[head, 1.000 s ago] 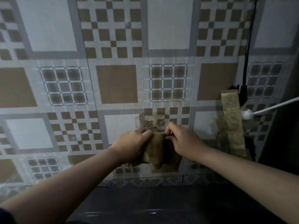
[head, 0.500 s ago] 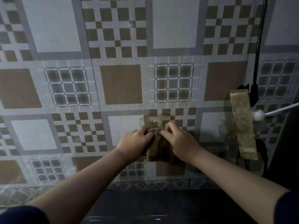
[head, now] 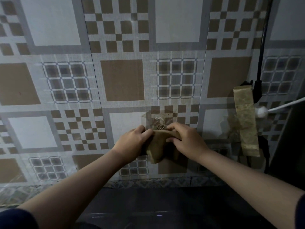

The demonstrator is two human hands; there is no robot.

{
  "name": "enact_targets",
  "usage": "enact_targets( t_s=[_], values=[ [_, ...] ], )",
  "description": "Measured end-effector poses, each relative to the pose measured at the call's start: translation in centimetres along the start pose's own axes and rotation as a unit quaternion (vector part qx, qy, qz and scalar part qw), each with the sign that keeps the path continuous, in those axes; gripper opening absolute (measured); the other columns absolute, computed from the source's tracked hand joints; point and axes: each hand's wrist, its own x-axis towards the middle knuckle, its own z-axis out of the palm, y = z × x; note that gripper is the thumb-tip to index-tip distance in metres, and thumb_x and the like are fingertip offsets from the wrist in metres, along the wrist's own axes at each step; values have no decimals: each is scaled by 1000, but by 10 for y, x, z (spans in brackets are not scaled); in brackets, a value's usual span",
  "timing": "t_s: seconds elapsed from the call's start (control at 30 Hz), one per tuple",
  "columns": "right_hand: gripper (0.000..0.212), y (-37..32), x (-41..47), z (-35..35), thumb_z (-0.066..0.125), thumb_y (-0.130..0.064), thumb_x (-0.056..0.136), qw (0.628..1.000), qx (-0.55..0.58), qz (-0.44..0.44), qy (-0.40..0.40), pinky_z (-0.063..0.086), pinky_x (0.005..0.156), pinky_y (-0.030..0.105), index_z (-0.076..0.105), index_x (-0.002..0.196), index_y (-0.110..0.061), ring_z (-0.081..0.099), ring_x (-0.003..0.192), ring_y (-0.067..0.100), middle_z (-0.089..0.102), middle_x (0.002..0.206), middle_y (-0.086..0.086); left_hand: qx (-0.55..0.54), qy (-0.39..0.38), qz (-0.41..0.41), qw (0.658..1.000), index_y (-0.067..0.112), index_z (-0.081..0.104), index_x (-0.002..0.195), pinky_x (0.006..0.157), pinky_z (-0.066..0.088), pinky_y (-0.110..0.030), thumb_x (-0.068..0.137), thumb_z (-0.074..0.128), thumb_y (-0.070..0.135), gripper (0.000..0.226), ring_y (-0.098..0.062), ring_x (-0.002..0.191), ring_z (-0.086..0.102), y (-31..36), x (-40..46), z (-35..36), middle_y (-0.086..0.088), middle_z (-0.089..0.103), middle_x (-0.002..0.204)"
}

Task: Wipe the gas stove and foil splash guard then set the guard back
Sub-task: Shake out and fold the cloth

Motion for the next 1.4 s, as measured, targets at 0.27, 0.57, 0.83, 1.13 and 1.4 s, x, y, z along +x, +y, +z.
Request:
enact_targets(
  t_s=[0.27,0.57,0.83,1.13,1.4],
  values=[
    [8,-14,-2,-16,71,-17,80,904,312,287,-53,54,81,35,66,84,-22,64,89,19,67,91,3,-232,-19,-90,968,26,53,95,81,51,-32,78,63,14,23,-18,94,59,13,-4,-15,3,61,99],
    [19,-35,-2,-32,70,-9,80,777,464,423,23,54,74,32,65,99,-10,65,83,22,68,92,9,-350,-65,-94,930,27,40,129,80,49,-16,49,92,39,97,-4,102,53,49,-12,-29,10,49,116],
    [23,-46,-5,-43,71,-14,70,718,579,386,-31,57,63,18,64,91,-6,66,70,12,67,80,5,-383,-16,-162,909,18,54,129,67,57,-21,86,61,8,44,-8,86,62,60,-11,-36,7,59,99],
    [38,-50,-10,-30,62,3,78,678,636,363,-62,60,63,29,58,116,5,72,82,24,69,100,16,-423,-91,-159,888,22,46,133,83,57,-28,71,78,46,74,-13,99,63,51,-12,-36,0,61,115],
    [31,-51,-8,-16,59,-3,87,737,568,359,-78,58,60,23,61,119,-6,69,83,15,70,100,7,-382,-85,-168,905,20,67,112,84,58,-40,87,65,31,27,-19,91,67,45,-13,-29,-8,70,100]
  ],
)
